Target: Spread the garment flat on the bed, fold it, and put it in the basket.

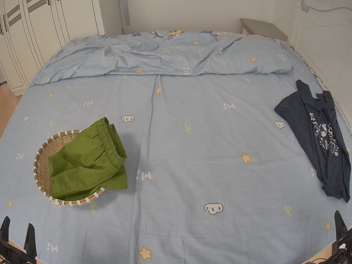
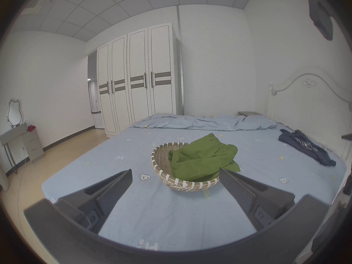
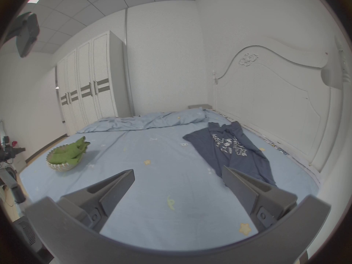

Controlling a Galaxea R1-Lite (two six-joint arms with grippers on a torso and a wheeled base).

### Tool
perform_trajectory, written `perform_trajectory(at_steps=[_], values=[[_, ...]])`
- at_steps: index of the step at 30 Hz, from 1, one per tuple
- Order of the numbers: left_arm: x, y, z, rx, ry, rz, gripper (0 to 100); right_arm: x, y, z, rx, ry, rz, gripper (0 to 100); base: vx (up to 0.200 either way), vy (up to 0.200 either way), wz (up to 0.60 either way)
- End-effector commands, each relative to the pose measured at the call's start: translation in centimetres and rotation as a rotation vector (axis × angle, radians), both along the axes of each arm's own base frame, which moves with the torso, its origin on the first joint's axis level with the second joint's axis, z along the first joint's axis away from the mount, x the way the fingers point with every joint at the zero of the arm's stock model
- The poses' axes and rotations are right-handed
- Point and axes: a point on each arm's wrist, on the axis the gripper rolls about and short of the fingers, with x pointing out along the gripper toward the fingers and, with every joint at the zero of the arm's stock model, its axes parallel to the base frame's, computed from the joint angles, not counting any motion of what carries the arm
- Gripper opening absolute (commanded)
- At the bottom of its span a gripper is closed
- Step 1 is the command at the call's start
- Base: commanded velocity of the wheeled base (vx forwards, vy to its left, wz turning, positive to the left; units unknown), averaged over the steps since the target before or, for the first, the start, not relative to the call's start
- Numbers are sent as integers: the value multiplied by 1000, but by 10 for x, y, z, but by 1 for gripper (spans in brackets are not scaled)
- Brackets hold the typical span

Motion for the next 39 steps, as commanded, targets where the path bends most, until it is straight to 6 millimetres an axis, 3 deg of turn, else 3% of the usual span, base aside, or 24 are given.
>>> perform_trajectory(at_steps=[1,9,13,20,39], values=[[0,0,-5,-41,-4,-11,100,1,3,-9,-18,36,-202,100,0,0,0],[1,-1,-5,4,4,-43,100,2,3,-9,-4,3,-192,100,0,0,0],[1,-3,-5,128,15,-125,100,3,6,-12,-70,37,-38,100,0,0,0],[1,-2,-9,-34,42,-102,100,3,5,-15,2,60,-88,100,0,0,0],[1,-3,-9,21,42,-135,100,3,5,-15,-23,65,-74,100,0,0,0]])
